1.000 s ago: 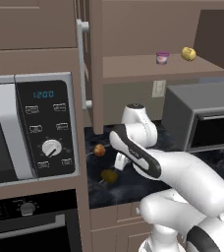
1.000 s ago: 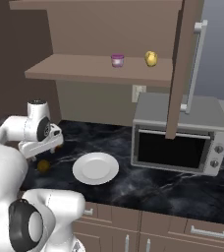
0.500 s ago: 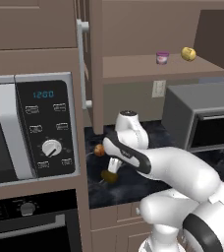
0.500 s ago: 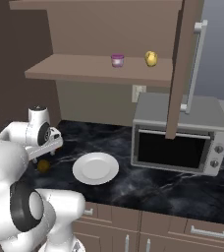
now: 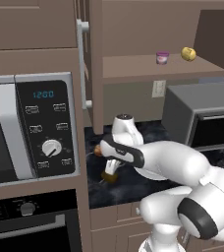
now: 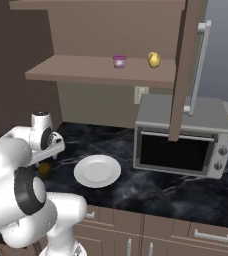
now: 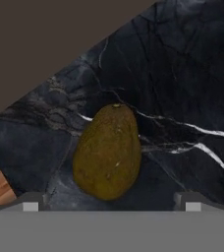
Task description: Pick the avocado and bread from the counter and place them on the plate. Then pick the jam from the cabinet and place it next to the plate. Lastly close the cabinet door.
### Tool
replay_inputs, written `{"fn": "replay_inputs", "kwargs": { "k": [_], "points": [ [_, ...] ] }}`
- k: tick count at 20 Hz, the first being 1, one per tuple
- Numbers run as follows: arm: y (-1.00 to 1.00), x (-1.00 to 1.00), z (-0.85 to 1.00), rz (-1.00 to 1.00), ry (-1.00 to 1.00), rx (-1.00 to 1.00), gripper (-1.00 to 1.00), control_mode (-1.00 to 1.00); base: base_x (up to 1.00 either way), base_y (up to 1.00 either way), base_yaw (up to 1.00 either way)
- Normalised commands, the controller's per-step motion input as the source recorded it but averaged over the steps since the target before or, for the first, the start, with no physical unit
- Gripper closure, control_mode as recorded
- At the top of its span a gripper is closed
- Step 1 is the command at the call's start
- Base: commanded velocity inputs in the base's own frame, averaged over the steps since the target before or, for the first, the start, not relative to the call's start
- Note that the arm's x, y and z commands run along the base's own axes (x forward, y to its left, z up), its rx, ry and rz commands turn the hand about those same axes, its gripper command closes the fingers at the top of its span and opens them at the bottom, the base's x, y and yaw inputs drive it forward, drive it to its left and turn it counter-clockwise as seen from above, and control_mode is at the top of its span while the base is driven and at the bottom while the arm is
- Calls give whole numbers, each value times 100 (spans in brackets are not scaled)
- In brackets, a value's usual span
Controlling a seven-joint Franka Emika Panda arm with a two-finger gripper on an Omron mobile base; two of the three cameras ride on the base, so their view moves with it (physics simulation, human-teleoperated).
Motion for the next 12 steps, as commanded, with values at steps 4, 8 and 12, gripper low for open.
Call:
{"fn": "replay_inputs", "kwargs": {
  "k": [4, 8, 12],
  "points": [
    [9, 0, -18, 0, 1, 0, -100, -100, 0, 0, 0],
    [0, 0, -23, 1, 3, 0, -100, -100, 0, 0, 0],
    [0, 0, -26, 1, 3, 0, -100, -100, 0, 0, 0]
  ]
}}
